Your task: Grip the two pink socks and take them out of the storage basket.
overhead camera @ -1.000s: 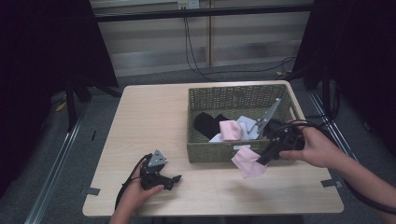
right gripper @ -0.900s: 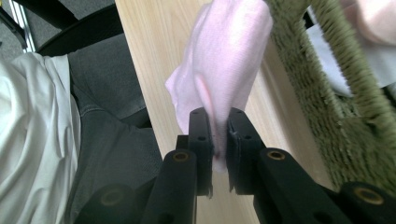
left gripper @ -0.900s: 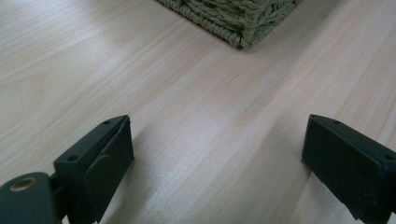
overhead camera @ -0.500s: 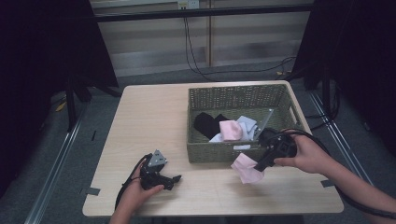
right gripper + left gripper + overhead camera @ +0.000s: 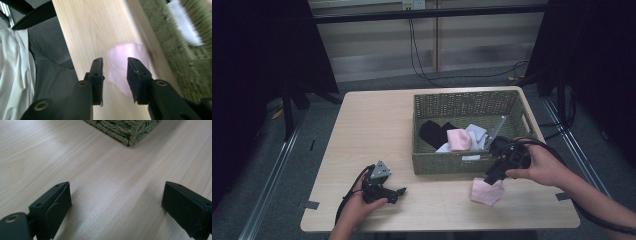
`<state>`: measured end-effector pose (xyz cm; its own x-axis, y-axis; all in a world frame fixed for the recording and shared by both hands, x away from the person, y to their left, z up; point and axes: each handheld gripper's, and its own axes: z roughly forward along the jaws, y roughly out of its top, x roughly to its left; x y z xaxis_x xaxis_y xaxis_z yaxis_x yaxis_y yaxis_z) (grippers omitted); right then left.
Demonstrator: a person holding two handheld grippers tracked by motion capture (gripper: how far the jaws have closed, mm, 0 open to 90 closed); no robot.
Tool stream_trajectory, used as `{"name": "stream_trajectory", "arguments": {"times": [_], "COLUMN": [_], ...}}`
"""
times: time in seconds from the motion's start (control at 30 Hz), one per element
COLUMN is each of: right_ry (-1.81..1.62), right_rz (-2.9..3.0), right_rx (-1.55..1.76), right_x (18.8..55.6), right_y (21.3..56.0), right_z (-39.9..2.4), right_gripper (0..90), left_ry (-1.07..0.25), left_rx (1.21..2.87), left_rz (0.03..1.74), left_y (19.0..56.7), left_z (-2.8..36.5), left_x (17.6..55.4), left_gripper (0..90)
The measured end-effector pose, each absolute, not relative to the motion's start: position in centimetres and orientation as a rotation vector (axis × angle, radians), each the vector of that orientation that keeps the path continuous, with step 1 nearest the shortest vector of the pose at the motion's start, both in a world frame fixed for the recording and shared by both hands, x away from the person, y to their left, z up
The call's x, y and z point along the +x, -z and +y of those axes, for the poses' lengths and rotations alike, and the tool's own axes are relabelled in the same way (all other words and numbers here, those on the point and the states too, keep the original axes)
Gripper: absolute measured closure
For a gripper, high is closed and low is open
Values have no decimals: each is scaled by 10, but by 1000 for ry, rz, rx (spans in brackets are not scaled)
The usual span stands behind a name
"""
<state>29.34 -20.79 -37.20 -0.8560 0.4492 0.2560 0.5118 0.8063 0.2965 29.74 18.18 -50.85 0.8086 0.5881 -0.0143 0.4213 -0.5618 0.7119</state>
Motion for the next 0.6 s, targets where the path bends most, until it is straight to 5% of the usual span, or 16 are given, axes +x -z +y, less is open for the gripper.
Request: {"name": "stream_trajectory", "arguments": {"times": [0.6], "right_ry": [648], "right_rz": [-2868], "right_rx": [-938], "right_x": [338], "right_y": [332], "right_z": [-209], "right_gripper": [548], "left_ry": [-298], "left_rx": [2243], "left_rz": [740], "left_y": [509], "left_z": [181], "left_x": [298], "left_gripper": [84]}}
